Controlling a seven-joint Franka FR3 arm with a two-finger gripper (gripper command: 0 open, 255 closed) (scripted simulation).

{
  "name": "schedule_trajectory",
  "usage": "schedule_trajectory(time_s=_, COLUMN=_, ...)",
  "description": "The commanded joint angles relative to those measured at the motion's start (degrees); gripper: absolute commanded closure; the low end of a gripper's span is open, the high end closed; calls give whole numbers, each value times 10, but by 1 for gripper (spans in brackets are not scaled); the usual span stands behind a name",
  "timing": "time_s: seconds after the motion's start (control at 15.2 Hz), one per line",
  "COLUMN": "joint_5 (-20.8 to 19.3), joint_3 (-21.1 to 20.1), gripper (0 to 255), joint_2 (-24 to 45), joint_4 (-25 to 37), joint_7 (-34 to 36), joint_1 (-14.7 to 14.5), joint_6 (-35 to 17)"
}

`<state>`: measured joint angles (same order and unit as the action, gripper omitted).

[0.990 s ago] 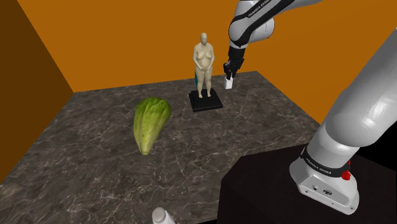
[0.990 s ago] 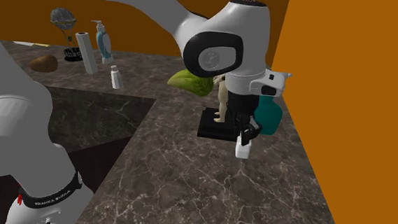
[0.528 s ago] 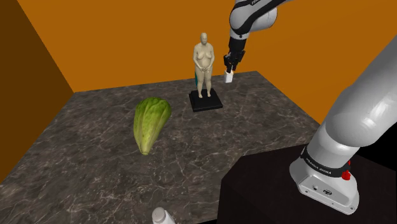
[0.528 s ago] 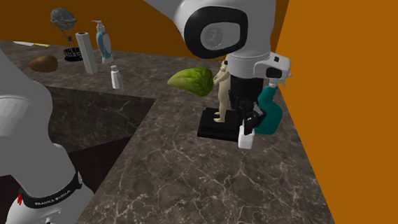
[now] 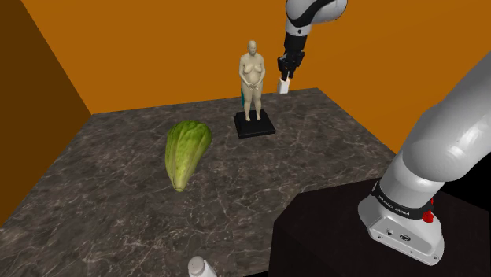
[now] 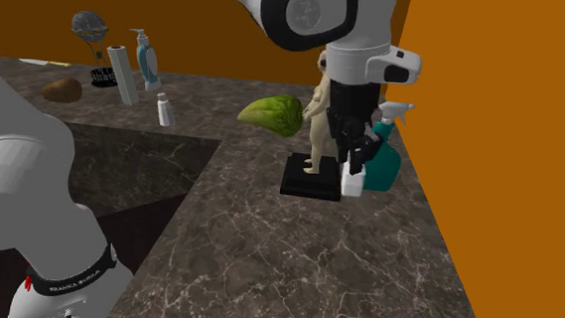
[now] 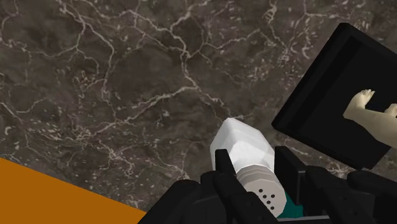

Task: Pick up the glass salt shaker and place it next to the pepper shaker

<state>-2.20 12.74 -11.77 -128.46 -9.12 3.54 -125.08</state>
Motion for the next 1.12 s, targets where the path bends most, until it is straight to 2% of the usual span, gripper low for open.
schedule_trajectory(time_s=0.0, joint_5=0, joint_3=0, gripper=255, joint_2=-3, joint_4=13, joint_7=0, joint_1=0, joint_6=16)
schedule_trajectory(time_s=0.79, joint_5=-2, joint_3=-4, gripper=255, joint_2=-20, joint_4=89, joint_7=3, joint_1=-1, joint_6=109)
schedule_trajectory(time_s=1.06, joint_5=-9, joint_3=-30, gripper=255, joint_2=-64, joint_4=47, joint_7=43, joint_1=-12, joint_6=111)
